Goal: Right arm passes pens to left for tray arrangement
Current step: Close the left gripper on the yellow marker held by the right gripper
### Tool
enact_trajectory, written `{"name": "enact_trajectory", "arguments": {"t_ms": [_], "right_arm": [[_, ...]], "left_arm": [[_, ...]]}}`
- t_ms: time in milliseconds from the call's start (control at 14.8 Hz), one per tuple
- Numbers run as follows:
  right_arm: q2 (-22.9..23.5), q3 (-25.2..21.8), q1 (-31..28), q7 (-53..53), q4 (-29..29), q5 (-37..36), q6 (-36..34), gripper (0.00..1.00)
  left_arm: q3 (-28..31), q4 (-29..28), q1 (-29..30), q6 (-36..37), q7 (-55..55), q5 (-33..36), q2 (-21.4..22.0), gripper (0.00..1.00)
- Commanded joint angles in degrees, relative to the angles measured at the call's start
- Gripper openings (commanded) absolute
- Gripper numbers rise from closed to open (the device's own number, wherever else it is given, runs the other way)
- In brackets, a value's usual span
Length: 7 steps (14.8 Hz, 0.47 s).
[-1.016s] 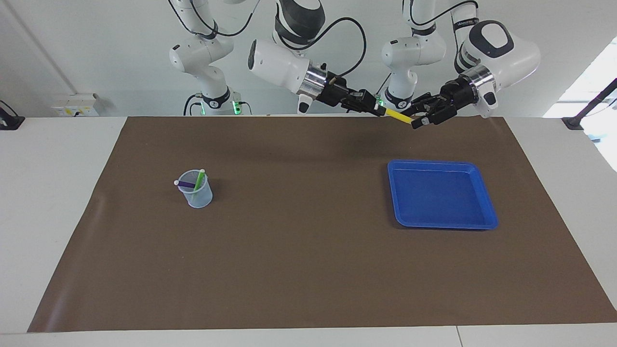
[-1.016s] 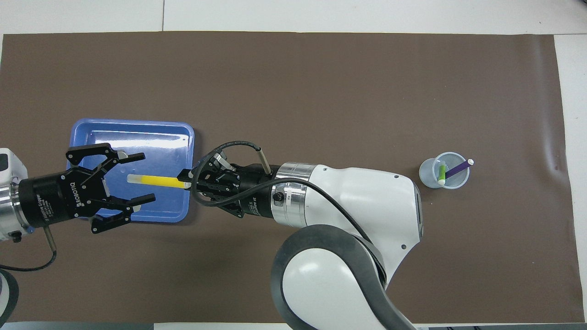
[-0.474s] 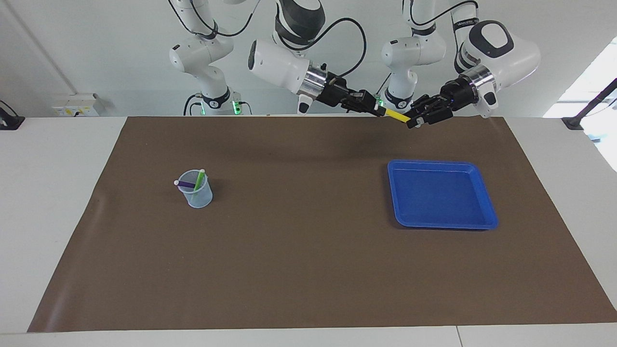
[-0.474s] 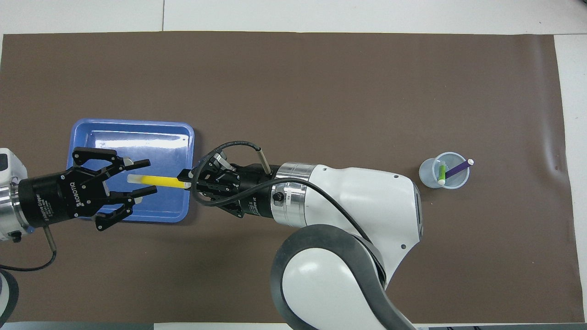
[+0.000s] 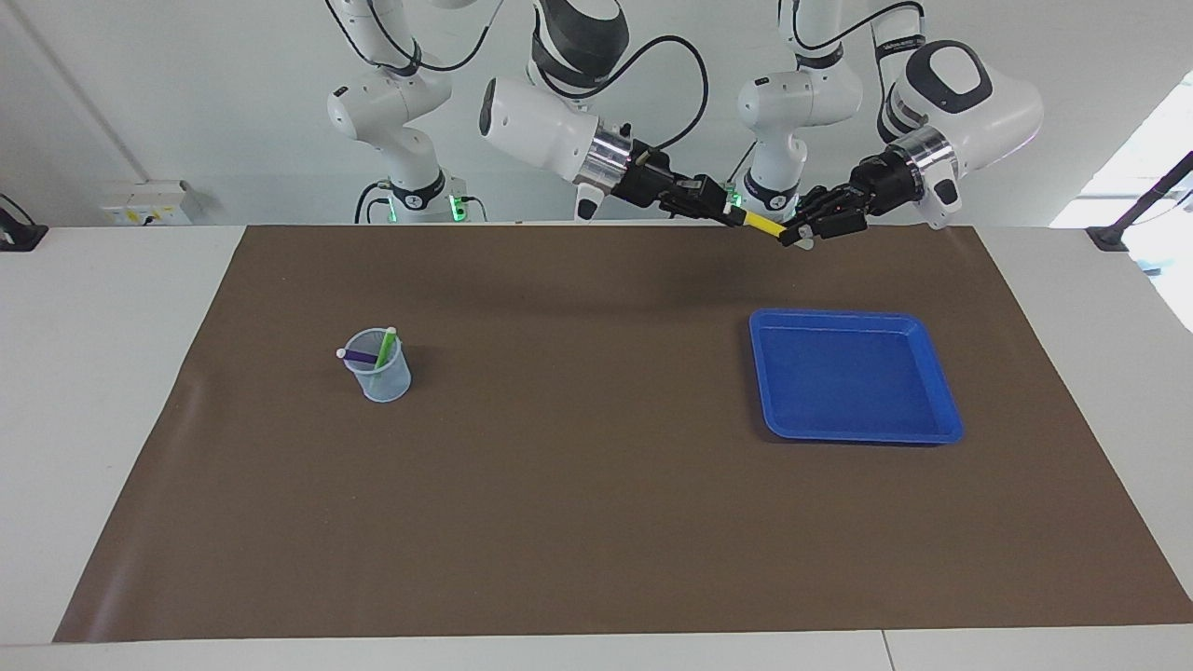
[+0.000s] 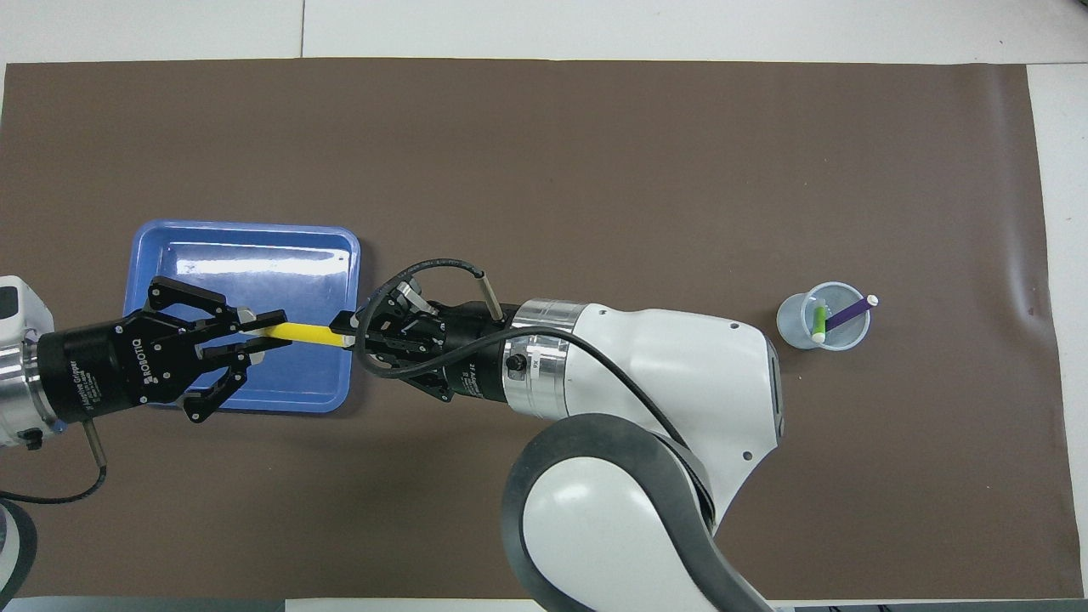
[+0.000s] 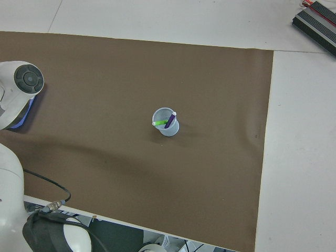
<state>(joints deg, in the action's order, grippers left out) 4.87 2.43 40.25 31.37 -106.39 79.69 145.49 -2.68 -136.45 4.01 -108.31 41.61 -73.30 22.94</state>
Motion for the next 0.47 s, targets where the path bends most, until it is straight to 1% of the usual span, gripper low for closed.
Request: {"name": "enact_trajectory", "arguments": {"t_ms": [0, 135, 203, 271, 339, 406], "right_arm": [[0.31, -0.06, 0.35, 1.33, 0.22, -0.41, 0.49, 0.00], [0.31, -0.06, 0.35, 1.68, 0.13, -0.59, 0.49, 0.00], [0.31, -0.06, 0.35, 1.68, 0.13, -1.98, 0.41, 0.45], [0.31, -0.06, 0.26, 1.77, 0.22, -3.13, 0.41, 0.71], [0.31, -0.06, 0.26, 1.77, 0.31, -3.66, 0.49, 0.90], [0.31, -0.14, 0.18, 1.68, 0.22, -4.54, 0.49, 1.00]], "left_arm": [[0.04, -1.36, -0.50, -1.20, 1.02, -0.88, 1.67, 0.00], [0.13, -1.36, -0.32, -0.94, 1.11, -0.88, 1.67, 0.00], [0.13, -1.36, -0.32, -1.02, 1.37, -0.88, 1.67, 0.00], [0.13, -1.27, -0.24, -1.02, 1.98, -0.88, 1.58, 0.00], [0.13, -1.19, -0.06, -1.02, 2.16, -0.88, 1.58, 0.00], [0.13, -1.19, 0.03, -1.11, 2.25, -0.88, 1.50, 0.00]]}}
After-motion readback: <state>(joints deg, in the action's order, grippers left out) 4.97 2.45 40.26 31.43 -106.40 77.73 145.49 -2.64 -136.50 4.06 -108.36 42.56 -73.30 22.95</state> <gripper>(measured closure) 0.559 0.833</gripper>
